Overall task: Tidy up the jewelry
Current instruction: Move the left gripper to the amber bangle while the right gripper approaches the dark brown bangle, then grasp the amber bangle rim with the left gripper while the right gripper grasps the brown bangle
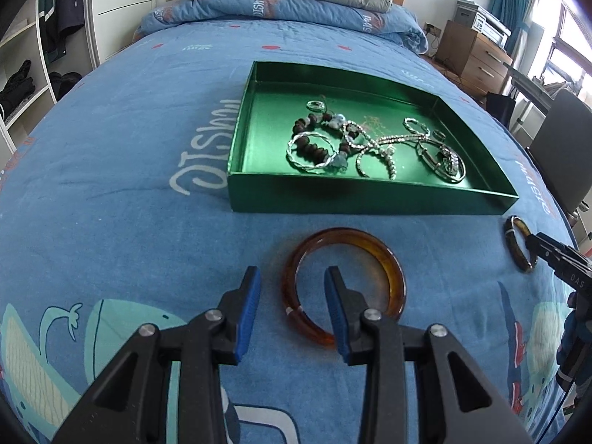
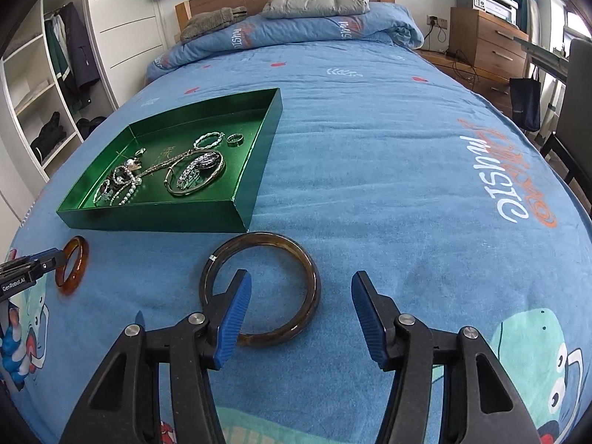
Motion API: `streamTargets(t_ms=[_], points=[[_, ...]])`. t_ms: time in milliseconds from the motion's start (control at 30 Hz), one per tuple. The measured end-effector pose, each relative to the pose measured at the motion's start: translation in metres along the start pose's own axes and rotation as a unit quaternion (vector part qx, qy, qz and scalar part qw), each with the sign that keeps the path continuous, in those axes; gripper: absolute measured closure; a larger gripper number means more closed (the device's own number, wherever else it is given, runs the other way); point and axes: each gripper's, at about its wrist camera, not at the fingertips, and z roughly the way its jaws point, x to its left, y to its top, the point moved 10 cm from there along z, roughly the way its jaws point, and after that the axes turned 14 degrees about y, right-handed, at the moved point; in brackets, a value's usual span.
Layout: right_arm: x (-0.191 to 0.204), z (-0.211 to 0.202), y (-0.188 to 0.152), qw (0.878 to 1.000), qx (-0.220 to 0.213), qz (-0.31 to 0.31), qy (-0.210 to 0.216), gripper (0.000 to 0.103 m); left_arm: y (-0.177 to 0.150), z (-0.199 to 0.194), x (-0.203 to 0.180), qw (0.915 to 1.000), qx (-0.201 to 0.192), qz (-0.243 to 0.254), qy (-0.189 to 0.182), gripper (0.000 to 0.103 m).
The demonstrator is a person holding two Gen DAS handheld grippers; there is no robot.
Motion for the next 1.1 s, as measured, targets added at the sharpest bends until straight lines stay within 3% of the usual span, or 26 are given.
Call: streamTargets(t_ms=[500, 700, 867, 1000, 1100], points=[[0.003, 0.018, -0.004, 1.000, 0.004, -0.024, -0.011, 0.053, -0.008, 0.008, -0.003, 0.9995, -0.025, 0.017, 0.010, 0.070], [0.004, 0.020, -0.003, 1.000, 0.004, -0.030, -0.008, 0.069, -0.009, 0.007, -0.004, 0.9992, -0.031, 0.020, 0.013, 0.072], [0.008, 0.019, -0.003, 0.999, 0.006, -0.033, -0.005, 0.092, -0.011, 0.004, -0.007, 0.9992, -0.031, 0.024, 0.011, 0.082], [0.011, 0.015, -0.005, 0.999, 0.003, -0.032, -0.007, 0.093, -0.011, 0.002, -0.007, 0.9992, -0.029, 0.024, 0.012, 0.092], [0.013, 0.010, -0.008, 0.999, 0.002, -0.032, -0.009, 0.093, -0.011, 0.000, -0.007, 0.9991, -0.029, 0.026, 0.017, 0.092]])
